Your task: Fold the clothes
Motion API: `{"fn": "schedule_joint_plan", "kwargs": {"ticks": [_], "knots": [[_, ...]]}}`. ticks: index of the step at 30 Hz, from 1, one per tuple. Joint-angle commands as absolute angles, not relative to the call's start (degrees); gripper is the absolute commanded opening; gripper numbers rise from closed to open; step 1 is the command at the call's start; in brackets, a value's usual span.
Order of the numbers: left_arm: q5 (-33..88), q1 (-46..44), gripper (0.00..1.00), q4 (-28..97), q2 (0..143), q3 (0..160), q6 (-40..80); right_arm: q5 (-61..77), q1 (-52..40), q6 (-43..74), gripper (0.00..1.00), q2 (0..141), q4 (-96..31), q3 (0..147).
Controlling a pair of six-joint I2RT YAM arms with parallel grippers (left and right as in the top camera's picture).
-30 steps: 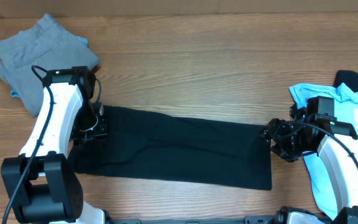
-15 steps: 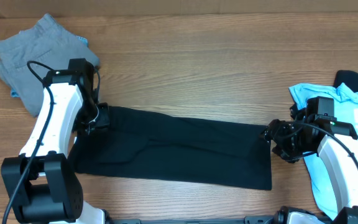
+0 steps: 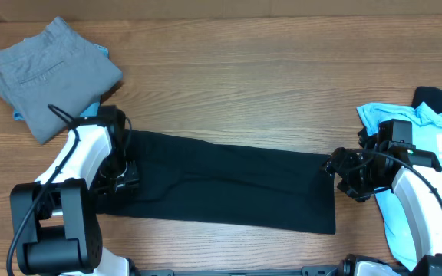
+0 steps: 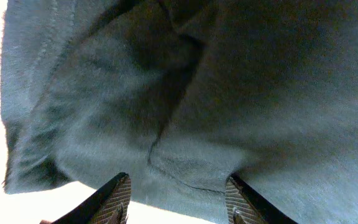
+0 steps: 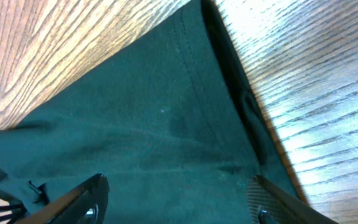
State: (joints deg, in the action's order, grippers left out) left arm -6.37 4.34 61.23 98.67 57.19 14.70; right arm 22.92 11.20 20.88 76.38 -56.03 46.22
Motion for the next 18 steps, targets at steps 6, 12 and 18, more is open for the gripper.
{"fn": "schedule_joint_plan", "kwargs": {"ticks": [6, 12, 18], "knots": [[-0.4, 5.8, 0.16, 58.8, 99.0, 54.2, 13.7, 22.5, 11.2, 20.5, 0.75, 75.5, -55.7, 47.0], [-0.1, 5.8, 0.04, 65.0, 99.0, 57.5, 13.7, 22.5, 11.3, 20.5, 0.75, 75.5, -55.7, 47.0], [-0.1, 5.8, 0.04, 73.8, 98.8, 66.2, 12.8, 22.5, 11.3, 20.5, 0.75, 75.5, -55.5, 47.0]]}}
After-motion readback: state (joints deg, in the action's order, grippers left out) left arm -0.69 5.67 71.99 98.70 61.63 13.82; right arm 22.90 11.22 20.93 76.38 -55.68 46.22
